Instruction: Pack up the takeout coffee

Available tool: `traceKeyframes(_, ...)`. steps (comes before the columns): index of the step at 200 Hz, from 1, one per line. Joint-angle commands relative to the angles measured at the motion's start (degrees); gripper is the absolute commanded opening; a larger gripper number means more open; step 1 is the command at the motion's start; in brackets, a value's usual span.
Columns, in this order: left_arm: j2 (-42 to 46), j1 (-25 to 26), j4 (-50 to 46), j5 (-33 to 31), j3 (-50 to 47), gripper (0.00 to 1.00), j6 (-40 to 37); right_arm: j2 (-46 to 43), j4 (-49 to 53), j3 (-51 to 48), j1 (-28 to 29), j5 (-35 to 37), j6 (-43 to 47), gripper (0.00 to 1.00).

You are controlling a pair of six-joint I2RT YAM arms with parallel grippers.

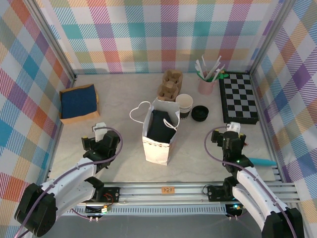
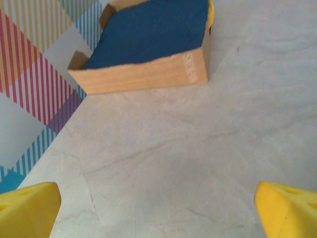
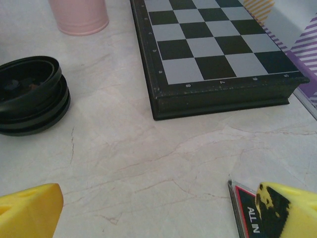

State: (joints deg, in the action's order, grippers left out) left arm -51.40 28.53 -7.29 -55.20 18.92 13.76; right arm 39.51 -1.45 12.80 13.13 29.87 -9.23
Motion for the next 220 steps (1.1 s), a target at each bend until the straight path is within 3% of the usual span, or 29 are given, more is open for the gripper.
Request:
traceKeyframes(1, 2.4, -0.8, 9.4, -2.3, -1.9, 1.00, -1.6, 2.1, -7.8, -0.8, -2.4, -4.0, 1.6, 0.99)
traceKeyframes(38, 3.3, -2.5, 17.6, -2.3, -4.7, 1.00, -6.3, 8.5, -14.0, 0.1, -5.1, -7.7, 2.9, 0.99)
traceKeyframes(64, 1.6, -5.7, 24.5, 1.5, -6.0, 1.00, -7.9, 13.5, -18.8, 0.9, -6.7, -10.5, 3.9, 0.99)
traceKeyframes(164, -21.2, -12.6, 51.4, 15.3, -3.1, 1.00, -12.1, 29.9, -40.5, 2.4, -10.3, -13.7, 4.7, 1.00)
traceKeyframes(220, -28.3, -15.0, 57.8, 20.7, -0.9, 1.00, -15.2, 42.4, -53.2, 4.2, -10.2, -12.6, 4.2, 0.99)
